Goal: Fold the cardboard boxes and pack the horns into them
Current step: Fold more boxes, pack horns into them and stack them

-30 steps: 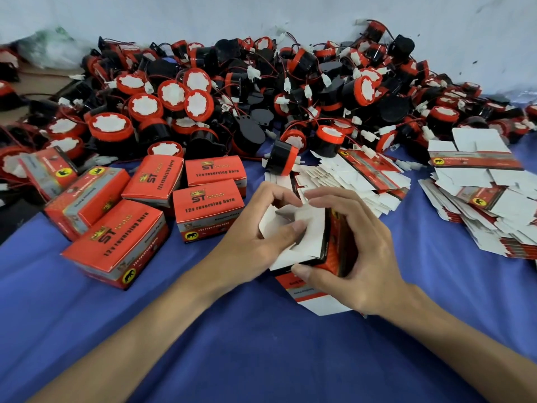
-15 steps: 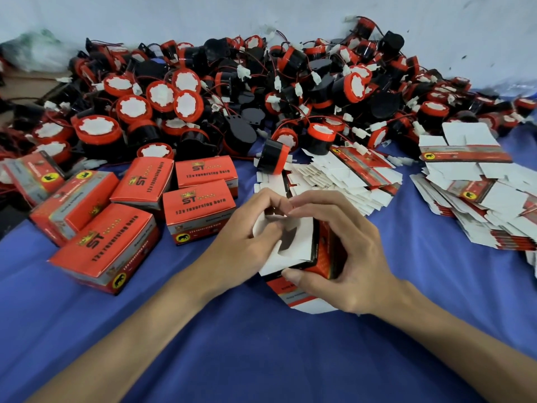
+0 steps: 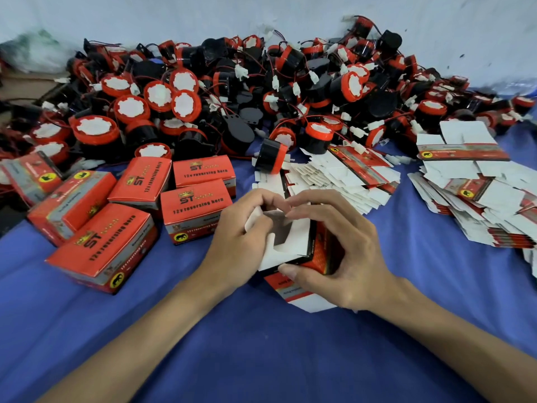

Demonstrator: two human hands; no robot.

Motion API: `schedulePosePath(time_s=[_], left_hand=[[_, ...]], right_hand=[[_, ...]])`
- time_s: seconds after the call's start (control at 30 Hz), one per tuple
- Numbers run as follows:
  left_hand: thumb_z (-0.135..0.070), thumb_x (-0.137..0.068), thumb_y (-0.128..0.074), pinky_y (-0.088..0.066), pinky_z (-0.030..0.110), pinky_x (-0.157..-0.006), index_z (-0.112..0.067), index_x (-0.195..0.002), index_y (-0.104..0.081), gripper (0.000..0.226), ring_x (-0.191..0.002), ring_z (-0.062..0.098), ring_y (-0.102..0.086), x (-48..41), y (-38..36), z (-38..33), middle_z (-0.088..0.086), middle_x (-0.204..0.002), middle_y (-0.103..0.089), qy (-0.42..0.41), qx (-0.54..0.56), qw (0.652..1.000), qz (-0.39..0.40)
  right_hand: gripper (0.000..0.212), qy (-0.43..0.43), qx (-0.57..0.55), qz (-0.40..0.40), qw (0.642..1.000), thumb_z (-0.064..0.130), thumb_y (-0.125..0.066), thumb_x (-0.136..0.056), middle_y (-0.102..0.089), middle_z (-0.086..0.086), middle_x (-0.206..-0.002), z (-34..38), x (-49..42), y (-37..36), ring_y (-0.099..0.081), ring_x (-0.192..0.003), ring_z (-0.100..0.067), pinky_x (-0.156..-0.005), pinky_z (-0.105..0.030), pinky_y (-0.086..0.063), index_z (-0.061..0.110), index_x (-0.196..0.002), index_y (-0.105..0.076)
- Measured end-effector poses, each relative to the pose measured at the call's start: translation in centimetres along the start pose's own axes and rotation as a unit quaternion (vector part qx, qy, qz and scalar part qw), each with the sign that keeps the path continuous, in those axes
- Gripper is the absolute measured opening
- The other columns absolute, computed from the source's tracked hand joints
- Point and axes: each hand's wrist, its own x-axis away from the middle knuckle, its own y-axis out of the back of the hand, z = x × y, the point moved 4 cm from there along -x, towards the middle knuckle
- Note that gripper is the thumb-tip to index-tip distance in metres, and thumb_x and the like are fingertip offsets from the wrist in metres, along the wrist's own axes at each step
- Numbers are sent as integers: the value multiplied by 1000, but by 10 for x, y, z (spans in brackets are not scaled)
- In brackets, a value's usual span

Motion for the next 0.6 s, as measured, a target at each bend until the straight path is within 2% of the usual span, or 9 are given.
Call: schedulePosePath(time_s=[0.1, 0.2, 0.27, 0.33, 0.4, 0.5, 0.53, 0.6], left_hand=[[-3, -78, -43, -42, 8, -72, -22, -86, -67, 30, -85, -1, -60, 0, 2, -1, -10, -88, -66, -15, -21, 998, -63], [13, -83, -43, -44, 8, -71, -21, -83, -67, 42, -86, 1, -61, 1, 1, 1, 0, -90, -66, -12, -14, 997, -80], [8, -82, -42, -43, 10, -73, -25, -81, -65, 40, -87, 3, -59, 2, 1, 0, -1, -89, -63, -16, -18, 996, -82], [-5, -76, -39, -43, 19, -77, -25, -80, -63, 32, -89, 10, -57, 1, 1, 0, -3, -88, -62, -13, -21, 997, -70], [-9, -73, -37, -42, 25, -78, -20, -82, -61, 28, -87, 14, -55, 1, -1, 0, -1, -86, -61, -9, 1, 999, -42], [-10, -81, -37, -41, 25, -75, -12, -86, -57, 21, -80, 19, -52, 3, -4, -2, 13, -83, -57, -23, 47, 999, 8], [-11, -84, -37, -41, 23, -73, -9, -87, -56, 20, -77, 16, -52, 3, -4, -2, 13, -82, -57, -28, 50, 998, 17], [-14, -88, -37, -41, 18, -71, -9, -89, -56, 20, -73, 7, -52, 2, -3, 0, -1, -75, -56, -31, 38, 999, 24]], right_hand=[[49, -7, 8, -8, 1000, 34, -73, -71, -60, -12, -113, -2, 0, 1, -60, -104, -28, -91, -38, -48, -3, -102, -66], [49, -10, 15, -8, 1000, 34, -73, -71, -60, -13, -112, -3, -1, 1, -60, -104, -28, -91, -37, -47, -4, -101, -66], [49, -12, 18, -8, 1000, 35, -72, -71, -60, -14, -111, -3, 0, 1, -60, -103, -28, -90, -37, -48, -4, -101, -66], [49, -11, 19, -6, 1000, 34, -72, -71, -60, -15, -110, -3, 0, 0, -60, -103, -29, -90, -37, -48, -4, -101, -66], [48, -8, 17, -6, 1000, 33, -73, -71, -61, -16, -110, -3, 0, 0, -60, -103, -29, -90, -36, -47, -4, -100, -66], [47, -1, 12, -7, 1000, 33, -73, -71, -61, -16, -109, -2, 0, 0, -61, -101, -28, -91, -32, -46, -4, -99, -66], [47, 1, 10, -7, 1000, 33, -73, -71, -61, -16, -109, -2, 1, 0, -61, -101, -27, -91, -32, -46, -4, -98, -66], [47, 1, 12, -9, 1000, 33, -73, -71, -61, -16, -109, -2, 0, 0, -61, -101, -27, -91, -32, -47, -4, -98, -66]])
